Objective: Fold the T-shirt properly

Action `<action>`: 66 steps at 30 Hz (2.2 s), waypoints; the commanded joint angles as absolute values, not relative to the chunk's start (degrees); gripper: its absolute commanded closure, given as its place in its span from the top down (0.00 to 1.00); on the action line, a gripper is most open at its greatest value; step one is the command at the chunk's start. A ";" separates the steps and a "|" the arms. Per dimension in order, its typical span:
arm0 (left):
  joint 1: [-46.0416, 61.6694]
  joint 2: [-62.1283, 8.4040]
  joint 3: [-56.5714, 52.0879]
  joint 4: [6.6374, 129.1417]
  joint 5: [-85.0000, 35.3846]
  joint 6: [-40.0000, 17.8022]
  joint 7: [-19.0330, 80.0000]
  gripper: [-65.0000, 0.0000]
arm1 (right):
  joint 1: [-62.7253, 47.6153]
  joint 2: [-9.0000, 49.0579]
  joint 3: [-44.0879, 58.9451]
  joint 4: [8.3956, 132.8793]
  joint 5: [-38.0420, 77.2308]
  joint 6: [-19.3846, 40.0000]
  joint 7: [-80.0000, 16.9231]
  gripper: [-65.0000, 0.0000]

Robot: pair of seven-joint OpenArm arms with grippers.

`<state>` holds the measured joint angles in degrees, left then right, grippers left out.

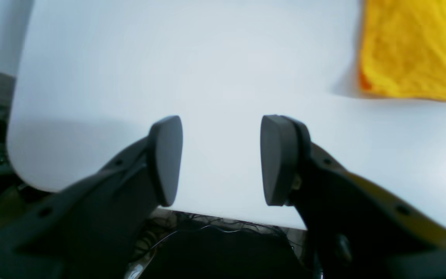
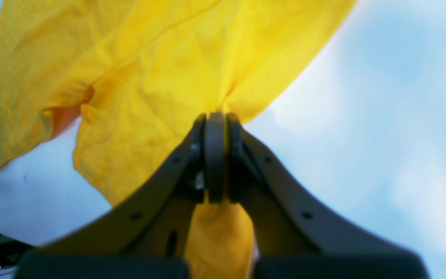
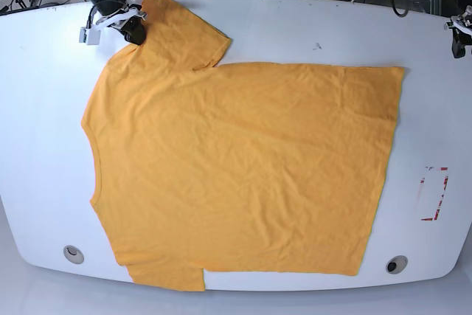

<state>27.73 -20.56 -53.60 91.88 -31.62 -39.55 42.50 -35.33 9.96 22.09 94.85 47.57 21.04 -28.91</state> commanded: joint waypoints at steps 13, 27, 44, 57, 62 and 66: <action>24.89 -22.49 -52.79 88.12 -33.35 -40.00 42.08 0.45 | -35.78 10.26 22.13 95.32 46.34 20.51 -30.05 0.02; 21.48 -21.94 -46.14 85.44 -32.92 -40.00 41.28 0.45 | -35.93 10.33 21.73 95.51 46.74 21.33 -30.41 0.01; 18.50 -22.01 -49.50 81.56 -34.64 -40.00 45.04 0.49 | -35.67 10.31 21.37 95.34 46.80 21.62 -31.04 0.01; 16.35 -22.11 -50.25 77.39 -32.99 -40.00 46.02 0.48 | -35.59 10.34 21.07 95.66 47.16 21.59 -30.93 0.02; 15.48 -21.76 -48.96 76.64 -33.06 -40.00 45.67 0.48 | -35.49 10.32 21.34 95.58 47.15 21.52 -30.71 0.01; 15.59 -21.11 -47.18 76.27 -32.49 -40.00 44.50 0.48 | -35.19 10.31 21.21 95.75 47.38 21.59 -30.82 0.02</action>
